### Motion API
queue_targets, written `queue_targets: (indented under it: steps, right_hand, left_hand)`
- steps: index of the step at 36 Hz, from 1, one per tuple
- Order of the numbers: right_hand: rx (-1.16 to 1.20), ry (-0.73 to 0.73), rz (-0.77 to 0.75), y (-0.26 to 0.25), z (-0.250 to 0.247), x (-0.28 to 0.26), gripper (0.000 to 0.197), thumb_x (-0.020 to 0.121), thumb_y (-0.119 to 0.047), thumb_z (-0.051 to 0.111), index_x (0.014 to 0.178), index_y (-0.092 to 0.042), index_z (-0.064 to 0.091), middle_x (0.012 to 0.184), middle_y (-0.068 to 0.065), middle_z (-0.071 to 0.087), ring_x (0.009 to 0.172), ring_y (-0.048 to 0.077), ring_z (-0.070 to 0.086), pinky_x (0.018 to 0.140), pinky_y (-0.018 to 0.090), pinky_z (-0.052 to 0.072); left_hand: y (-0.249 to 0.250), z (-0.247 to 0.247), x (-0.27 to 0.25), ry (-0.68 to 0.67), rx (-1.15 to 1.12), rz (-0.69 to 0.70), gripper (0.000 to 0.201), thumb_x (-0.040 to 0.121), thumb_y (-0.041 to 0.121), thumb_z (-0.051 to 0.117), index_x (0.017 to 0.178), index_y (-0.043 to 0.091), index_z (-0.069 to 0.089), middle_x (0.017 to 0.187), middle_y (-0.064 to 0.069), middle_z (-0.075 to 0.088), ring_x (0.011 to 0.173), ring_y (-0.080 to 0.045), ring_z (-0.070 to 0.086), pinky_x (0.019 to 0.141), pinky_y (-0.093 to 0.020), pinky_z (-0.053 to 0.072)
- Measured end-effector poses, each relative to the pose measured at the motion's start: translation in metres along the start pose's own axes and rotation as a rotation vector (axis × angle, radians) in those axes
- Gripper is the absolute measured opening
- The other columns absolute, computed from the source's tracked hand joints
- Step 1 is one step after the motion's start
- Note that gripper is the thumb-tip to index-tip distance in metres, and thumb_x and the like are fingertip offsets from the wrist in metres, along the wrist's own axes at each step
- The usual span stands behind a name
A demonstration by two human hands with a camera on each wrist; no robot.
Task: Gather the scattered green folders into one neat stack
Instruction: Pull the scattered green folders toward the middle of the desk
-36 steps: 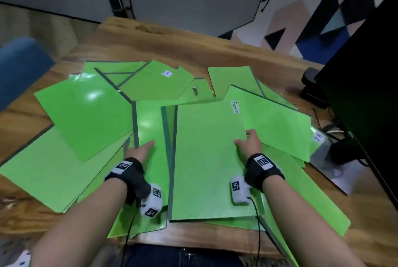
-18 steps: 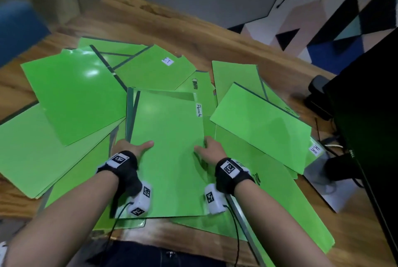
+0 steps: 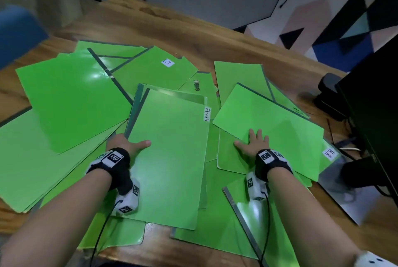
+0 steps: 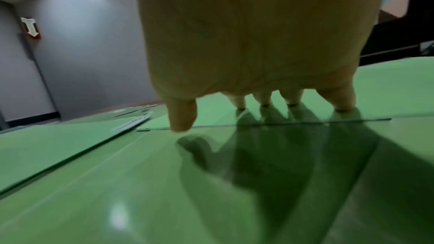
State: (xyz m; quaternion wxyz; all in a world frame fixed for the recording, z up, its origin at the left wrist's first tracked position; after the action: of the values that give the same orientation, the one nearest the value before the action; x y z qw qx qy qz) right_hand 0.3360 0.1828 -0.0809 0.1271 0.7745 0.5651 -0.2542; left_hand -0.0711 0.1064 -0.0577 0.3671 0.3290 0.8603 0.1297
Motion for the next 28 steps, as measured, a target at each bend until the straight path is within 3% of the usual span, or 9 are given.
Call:
queue_targets:
  steps: [7,11,13,15,17,19,22,25,28]
  right_hand:
    - [-0.170,-0.046,-0.176,0.002,0.021,-0.039,0.097,0.080,-0.076,0.039,0.152,-0.027,-0.004,0.159,0.001,-0.015,0.146,0.032,-0.005,0.111,0.062,0.021]
    - [-0.164,-0.049,-0.271,0.009,0.032,-0.059,0.095,0.080,-0.075,0.038,0.152,-0.026,-0.001,0.159,-0.001,-0.011,0.147,0.029,-0.004,0.113,0.059,0.020]
    - [-0.057,-0.046,-0.303,0.012,0.026,-0.067,0.090,0.083,-0.071,0.041,0.152,-0.024,0.006,0.160,0.001,0.000,0.147,0.027,0.007,0.114,0.054,0.020]
    - [0.104,0.031,-0.283,0.019,0.011,-0.068,0.081,0.086,-0.061,0.049,0.149,-0.020,0.021,0.155,0.006,0.025,0.140,0.028,0.029,0.111,0.049,0.029]
    - [0.137,0.233,-0.129,0.038,-0.009,-0.066,0.072,0.085,-0.051,0.057,0.143,-0.016,0.032,0.145,0.010,0.039,0.131,0.029,0.039,0.106,0.051,0.036]
    - [0.144,0.354,0.135,0.067,-0.022,-0.064,0.071,0.084,-0.046,0.061,0.140,-0.013,0.032,0.144,0.015,0.036,0.132,0.033,0.034,0.105,0.055,0.034]
    - [0.202,0.275,0.506,0.107,-0.025,-0.070,0.100,0.074,-0.059,0.067,0.146,-0.007,0.020,0.149,0.022,0.025,0.137,0.040,0.024,0.108,0.057,0.027]
    - [0.300,0.179,0.662,0.140,-0.009,-0.067,0.133,0.048,-0.084,0.065,0.146,-0.006,0.021,0.144,0.024,0.034,0.132,0.042,0.034,0.103,0.059,0.033]
    - [0.280,0.142,0.683,0.165,0.008,-0.050,0.155,0.007,-0.101,0.044,0.132,-0.008,0.043,0.123,0.020,0.052,0.109,0.038,0.054,0.088,0.057,0.045]
  left_hand:
    - [-0.006,-0.003,0.006,-0.031,-0.041,0.003,0.080,0.063,0.053,0.079,0.118,0.003,0.049,0.087,-0.011,0.059,0.074,-0.027,0.058,0.059,-0.032,0.049]
    - [-0.010,-0.008,0.009,-0.018,-0.045,0.001,0.082,0.062,0.056,0.078,0.117,0.002,0.050,0.092,-0.014,0.060,0.076,-0.028,0.058,0.063,-0.034,0.053]
    - [-0.010,-0.008,0.009,-0.010,-0.047,0.008,0.082,0.063,0.055,0.078,0.119,0.001,0.049,0.096,-0.015,0.061,0.080,-0.029,0.058,0.064,-0.035,0.052]
    - [-0.009,-0.007,0.008,-0.009,-0.043,0.013,0.083,0.065,0.053,0.078,0.121,0.000,0.048,0.095,-0.015,0.059,0.080,-0.029,0.057,0.060,-0.033,0.049]
    - [-0.008,-0.007,0.007,-0.003,-0.040,0.020,0.084,0.066,0.052,0.077,0.123,-0.001,0.046,0.089,-0.013,0.057,0.078,-0.028,0.055,0.054,-0.031,0.045]
    - [-0.007,-0.007,0.005,0.006,-0.037,0.024,0.082,0.068,0.051,0.076,0.123,-0.001,0.046,0.079,-0.009,0.053,0.075,-0.027,0.054,0.048,-0.028,0.040]
    - [-0.006,-0.007,0.003,0.010,-0.036,0.026,0.082,0.069,0.051,0.075,0.125,-0.001,0.045,0.081,-0.009,0.052,0.076,-0.026,0.053,0.047,-0.029,0.039]
    - [-0.007,-0.007,0.002,0.009,-0.036,0.024,0.084,0.069,0.051,0.075,0.127,0.000,0.043,0.088,-0.011,0.054,0.078,-0.027,0.055,0.048,-0.030,0.041]
    - [-0.008,-0.006,0.003,0.005,-0.034,0.022,0.084,0.068,0.052,0.075,0.127,0.001,0.043,0.095,-0.013,0.057,0.079,-0.027,0.056,0.050,-0.031,0.043]
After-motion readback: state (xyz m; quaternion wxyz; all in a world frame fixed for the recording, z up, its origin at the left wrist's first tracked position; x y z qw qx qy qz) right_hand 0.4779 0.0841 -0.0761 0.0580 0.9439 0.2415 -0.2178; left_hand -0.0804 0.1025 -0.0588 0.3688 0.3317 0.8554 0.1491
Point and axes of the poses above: each hand's wrist, its own x-axis towards the middle knuckle, its own z-axis out of the palm, y = z × x, the point moved 6 cm from there along x, towards the middle knuckle
